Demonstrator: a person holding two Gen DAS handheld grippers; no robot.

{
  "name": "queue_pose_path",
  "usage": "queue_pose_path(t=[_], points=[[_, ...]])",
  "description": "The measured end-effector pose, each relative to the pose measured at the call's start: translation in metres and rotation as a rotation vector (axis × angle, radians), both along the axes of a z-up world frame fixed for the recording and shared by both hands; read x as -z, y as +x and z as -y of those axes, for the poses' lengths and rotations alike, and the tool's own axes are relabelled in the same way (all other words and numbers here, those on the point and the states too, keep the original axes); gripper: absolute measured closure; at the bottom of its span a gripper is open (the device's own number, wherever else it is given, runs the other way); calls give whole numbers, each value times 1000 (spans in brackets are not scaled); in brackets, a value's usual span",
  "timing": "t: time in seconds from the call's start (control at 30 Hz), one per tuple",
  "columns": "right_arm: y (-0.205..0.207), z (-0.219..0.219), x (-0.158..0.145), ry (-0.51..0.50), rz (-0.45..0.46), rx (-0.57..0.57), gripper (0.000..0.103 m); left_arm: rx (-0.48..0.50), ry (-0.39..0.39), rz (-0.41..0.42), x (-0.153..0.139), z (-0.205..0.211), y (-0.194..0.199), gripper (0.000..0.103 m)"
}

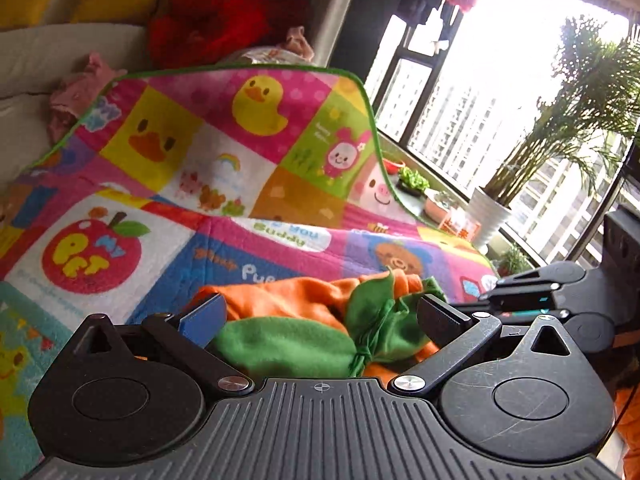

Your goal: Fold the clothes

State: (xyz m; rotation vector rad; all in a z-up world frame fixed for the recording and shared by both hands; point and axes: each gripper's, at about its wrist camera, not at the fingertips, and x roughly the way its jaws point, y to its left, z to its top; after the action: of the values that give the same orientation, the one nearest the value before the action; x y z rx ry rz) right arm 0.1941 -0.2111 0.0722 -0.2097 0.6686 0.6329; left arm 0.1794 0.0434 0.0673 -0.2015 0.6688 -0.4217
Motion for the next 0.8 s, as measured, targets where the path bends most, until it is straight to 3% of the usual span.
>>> queue_pose_path(t=[0.07, 0.2, 0.4, 0.53, 0.57, 0.6, 0.7, 0.8], points=[[4, 11, -3, 14, 22, 52, 94, -2, 22, -34, 14, 6, 3, 0], [36, 34, 6, 21, 20, 141, 67, 56, -13, -63, 29, 14, 8, 0], [103, 65, 61, 170, -190, 268, 56, 120, -29, -116, 52, 32, 27, 0], [128, 68, 94, 299, -323, 250, 56, 97, -20, -176, 72, 25, 40, 0], [130, 65, 99, 327, -349, 232, 61, 90, -19, -188, 77, 23, 42, 0], [128, 59, 100, 329, -354, 210, 75, 87, -19, -194, 79, 21, 44, 0], [112, 40, 88, 289, -298, 149, 85, 83, -17, -193, 78, 19, 46, 0], [76, 34, 57, 299, -205, 75, 87, 83, -11, -172, 66, 17, 39, 0]])
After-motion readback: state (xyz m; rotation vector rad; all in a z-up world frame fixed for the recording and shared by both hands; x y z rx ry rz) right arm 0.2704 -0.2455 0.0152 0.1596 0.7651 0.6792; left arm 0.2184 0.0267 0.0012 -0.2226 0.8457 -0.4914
